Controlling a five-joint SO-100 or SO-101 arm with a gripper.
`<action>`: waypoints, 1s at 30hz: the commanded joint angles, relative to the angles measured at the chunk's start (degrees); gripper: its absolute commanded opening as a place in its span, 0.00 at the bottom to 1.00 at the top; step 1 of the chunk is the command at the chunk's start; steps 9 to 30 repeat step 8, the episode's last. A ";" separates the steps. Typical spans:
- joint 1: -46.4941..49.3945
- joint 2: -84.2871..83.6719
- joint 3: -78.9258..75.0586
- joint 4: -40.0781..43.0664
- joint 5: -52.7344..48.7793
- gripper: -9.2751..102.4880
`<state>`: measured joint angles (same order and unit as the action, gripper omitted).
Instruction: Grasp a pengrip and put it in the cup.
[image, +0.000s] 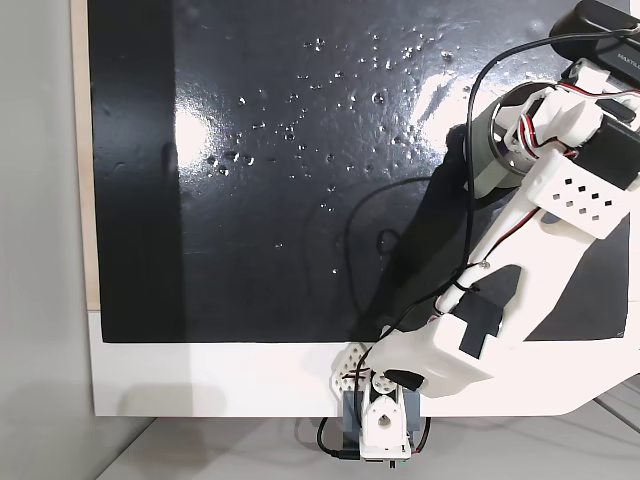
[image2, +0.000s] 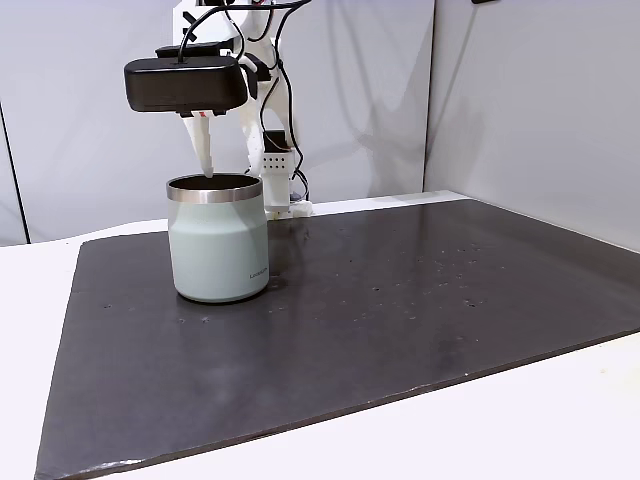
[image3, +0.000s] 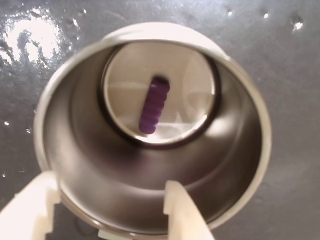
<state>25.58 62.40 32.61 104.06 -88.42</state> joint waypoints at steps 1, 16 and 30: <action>-0.62 4.66 -0.35 0.70 -1.14 0.32; -0.26 4.66 -0.35 0.62 -1.76 0.32; -0.26 4.66 -0.35 0.62 -1.76 0.32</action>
